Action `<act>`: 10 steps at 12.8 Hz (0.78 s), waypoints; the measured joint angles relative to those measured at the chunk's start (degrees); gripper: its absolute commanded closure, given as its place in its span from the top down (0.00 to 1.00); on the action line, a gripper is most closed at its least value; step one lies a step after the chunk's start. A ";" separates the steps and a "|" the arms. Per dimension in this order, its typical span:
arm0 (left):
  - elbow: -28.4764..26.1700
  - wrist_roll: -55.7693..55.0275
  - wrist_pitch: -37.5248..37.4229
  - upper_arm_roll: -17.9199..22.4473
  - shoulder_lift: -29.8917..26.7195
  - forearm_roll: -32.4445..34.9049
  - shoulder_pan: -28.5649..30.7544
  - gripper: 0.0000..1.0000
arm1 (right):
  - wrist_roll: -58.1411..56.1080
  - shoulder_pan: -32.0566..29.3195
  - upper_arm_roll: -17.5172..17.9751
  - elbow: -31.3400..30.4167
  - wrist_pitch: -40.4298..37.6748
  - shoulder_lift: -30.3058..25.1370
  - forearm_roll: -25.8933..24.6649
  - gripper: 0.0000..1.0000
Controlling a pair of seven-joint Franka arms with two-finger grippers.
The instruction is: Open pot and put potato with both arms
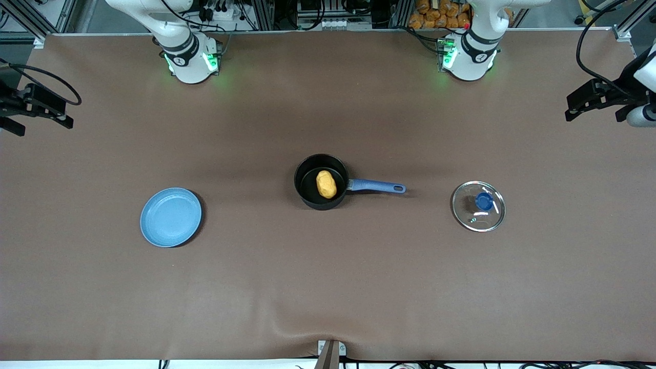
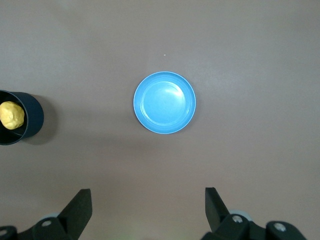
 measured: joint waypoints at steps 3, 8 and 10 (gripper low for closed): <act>-0.06 0.00 0.95 -0.03 0.87 0.00 0.02 1.00 | -0.24 0.00 0.04 -0.33 0.00 -0.06 0.00 1.00; -0.83 -0.47 2.68 -0.19 1.17 0.00 0.01 1.00 | -0.35 0.03 0.20 -4.21 4.24 -1.87 -0.05 1.00; -0.85 -1.13 2.89 -0.39 0.83 0.00 -0.11 1.00 | -0.39 0.03 0.24 -8.30 6.92 -4.67 -0.10 1.00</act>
